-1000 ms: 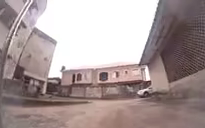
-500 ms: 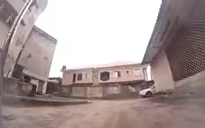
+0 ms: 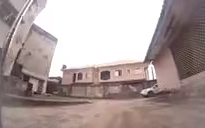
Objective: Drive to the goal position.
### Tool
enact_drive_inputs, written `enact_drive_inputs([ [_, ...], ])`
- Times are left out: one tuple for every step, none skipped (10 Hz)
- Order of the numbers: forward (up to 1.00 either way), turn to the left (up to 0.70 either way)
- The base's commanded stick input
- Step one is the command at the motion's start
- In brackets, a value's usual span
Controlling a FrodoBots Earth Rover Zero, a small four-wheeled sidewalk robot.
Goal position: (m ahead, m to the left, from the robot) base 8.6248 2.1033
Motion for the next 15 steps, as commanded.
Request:
enact_drive_inputs([
  [0.84,0.03],
  [0.84,0.03],
  [0.84,0.03],
  [0.84,-0.17],
  [0.84,-0.24],
  [0.84,0.00],
  [0.84,0.03],
  [0.84,0.03],
  [0.84,0.03],
  [0.84,0.03],
  [0.84,0.03],
  [0.84,0.03],
  [0.84,0.03],
  [0.84,0.03],
  [0.84,-0.08],
])
